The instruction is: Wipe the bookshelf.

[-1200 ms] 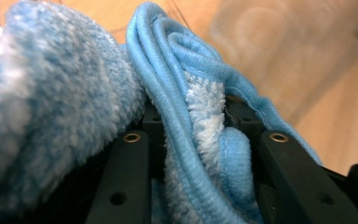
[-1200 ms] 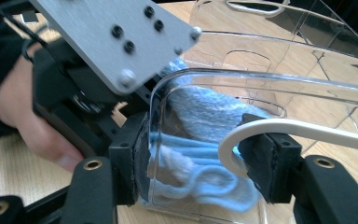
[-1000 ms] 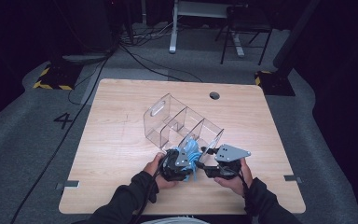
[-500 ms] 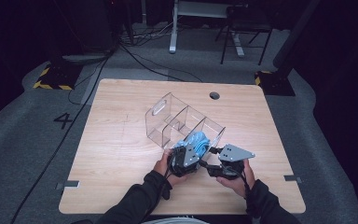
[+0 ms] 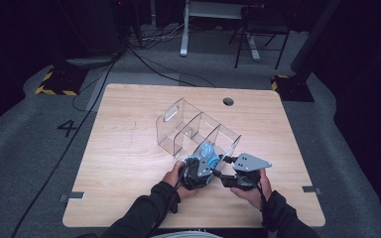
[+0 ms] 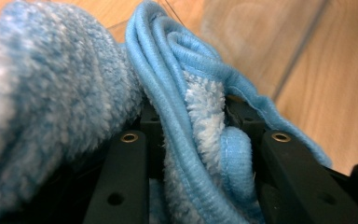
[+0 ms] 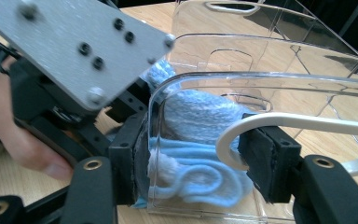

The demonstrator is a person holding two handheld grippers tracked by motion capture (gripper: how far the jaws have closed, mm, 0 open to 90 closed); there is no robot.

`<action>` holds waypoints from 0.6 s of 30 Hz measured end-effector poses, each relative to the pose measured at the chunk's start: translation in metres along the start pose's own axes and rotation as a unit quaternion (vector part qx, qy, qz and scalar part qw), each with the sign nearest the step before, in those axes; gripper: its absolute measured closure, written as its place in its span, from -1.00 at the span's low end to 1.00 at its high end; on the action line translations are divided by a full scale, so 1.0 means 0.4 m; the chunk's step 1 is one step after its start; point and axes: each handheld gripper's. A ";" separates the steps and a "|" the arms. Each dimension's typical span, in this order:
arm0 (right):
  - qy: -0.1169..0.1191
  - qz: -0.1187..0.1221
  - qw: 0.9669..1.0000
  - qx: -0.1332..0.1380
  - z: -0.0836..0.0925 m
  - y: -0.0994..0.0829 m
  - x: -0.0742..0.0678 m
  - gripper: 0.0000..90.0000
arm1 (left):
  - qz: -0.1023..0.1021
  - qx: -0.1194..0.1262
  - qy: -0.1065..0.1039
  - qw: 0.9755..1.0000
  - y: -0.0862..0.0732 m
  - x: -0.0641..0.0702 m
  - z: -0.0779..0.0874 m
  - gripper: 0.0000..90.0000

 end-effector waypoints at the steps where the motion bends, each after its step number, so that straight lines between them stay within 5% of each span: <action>1: 0.000 0.000 1.000 0.000 0.001 0.000 0.001 -0.01 | 0.002 0.001 0.002 1.000 0.001 0.001 0.005 0.46; 11: -0.019 -0.015 1.000 -0.012 0.016 0.002 -0.011 -0.04 | 0.013 0.085 0.023 0.996 0.052 0.001 0.063 0.44; 18: -0.028 -0.018 0.999 -0.013 0.027 0.003 -0.020 -0.09 | 0.017 0.096 0.028 0.995 0.065 -0.003 0.076 0.43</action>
Point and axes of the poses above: each handheld gripper's, and its own axes: z roughly backward along the jaws, y roughly out of its top, x roughly to its right, and after that the axes turned 5 degrees about y, right-handed
